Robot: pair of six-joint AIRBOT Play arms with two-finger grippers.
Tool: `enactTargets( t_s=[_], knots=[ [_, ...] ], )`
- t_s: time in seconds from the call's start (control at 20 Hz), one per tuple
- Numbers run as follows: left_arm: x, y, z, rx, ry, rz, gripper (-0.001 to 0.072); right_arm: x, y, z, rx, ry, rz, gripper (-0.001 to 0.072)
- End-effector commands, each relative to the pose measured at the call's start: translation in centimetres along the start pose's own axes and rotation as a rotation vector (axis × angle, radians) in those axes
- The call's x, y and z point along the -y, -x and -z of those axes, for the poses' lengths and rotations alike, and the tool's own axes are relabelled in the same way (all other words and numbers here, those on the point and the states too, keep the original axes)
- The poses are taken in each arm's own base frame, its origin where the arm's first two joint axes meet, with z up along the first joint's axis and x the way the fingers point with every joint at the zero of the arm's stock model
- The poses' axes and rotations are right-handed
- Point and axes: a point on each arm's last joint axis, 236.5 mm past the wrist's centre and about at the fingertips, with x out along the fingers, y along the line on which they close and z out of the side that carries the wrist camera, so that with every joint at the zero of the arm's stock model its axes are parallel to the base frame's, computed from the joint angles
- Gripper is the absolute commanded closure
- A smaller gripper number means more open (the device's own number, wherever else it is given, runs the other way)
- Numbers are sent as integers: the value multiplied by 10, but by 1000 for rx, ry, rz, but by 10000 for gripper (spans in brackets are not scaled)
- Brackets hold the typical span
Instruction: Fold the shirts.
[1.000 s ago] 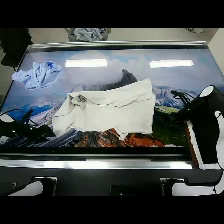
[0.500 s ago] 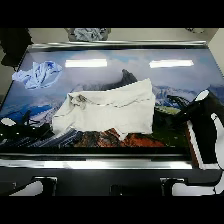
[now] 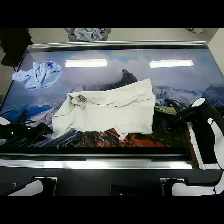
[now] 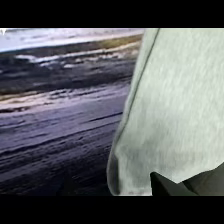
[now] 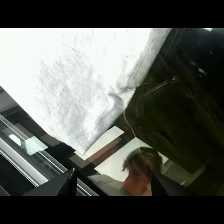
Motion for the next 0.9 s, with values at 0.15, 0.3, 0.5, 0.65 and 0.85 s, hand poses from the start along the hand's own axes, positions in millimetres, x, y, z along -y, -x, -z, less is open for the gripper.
enactTargets(
  t_s=[0.15,0.3,0.5,0.65,0.85],
  knots=[
    [3,-20,23,-39,118,104,114,-1,-1,-1,5,6,-6,153],
    [9,-25,7,40,179,150,179,-5,-1,3,-10,6,-20,154],
    [4,-24,-6,95,195,135,650,-6,-1,5,-18,6,-26,154],
    [4,-24,-7,99,190,133,678,-6,-3,1,2,-8,-28,154],
    [5,-23,-5,97,164,135,677,-6,-21,-22,141,-78,-69,163]
  ],
)
